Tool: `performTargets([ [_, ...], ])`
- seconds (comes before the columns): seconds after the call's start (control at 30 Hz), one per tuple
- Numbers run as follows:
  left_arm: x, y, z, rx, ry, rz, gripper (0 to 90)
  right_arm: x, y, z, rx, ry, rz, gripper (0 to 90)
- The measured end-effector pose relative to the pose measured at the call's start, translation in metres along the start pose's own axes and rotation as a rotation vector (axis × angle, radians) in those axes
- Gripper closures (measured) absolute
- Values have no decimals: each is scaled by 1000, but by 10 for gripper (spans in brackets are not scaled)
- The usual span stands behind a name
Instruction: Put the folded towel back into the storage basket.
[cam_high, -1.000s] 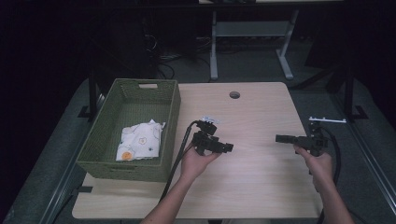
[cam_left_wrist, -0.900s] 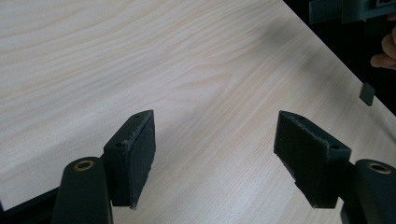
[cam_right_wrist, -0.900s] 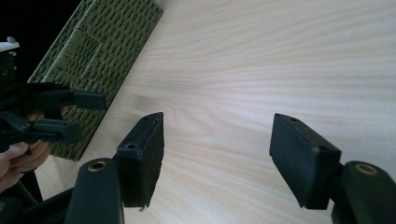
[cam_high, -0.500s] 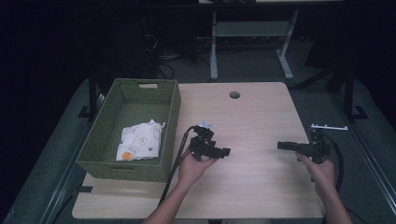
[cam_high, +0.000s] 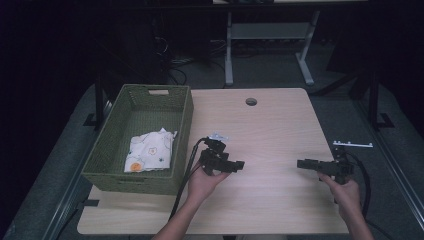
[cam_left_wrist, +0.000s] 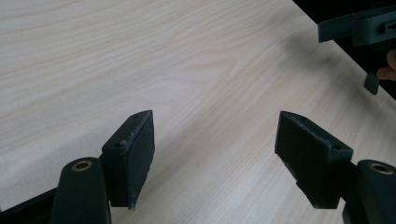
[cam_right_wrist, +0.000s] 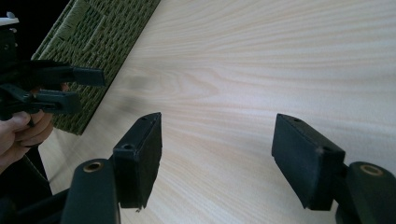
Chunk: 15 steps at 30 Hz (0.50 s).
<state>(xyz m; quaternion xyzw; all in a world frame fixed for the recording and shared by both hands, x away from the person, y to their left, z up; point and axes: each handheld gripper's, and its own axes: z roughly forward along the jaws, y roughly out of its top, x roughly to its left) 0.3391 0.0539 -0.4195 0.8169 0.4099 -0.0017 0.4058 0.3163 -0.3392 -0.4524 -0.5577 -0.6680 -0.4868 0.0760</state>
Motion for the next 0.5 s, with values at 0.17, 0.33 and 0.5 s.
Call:
performTargets([
  [0.17,-1,-6,-2,-8,-11,1,288,-3,-10,-3,-10,7,12,330],
  [0.33,0,-11,-4,-4,-20,7,287,-3,-18,-6,-4,-2,0,326],
  [0.5,-1,-16,-6,-7,-6,26,287,0,-24,-6,-4,-9,-24,323],
])
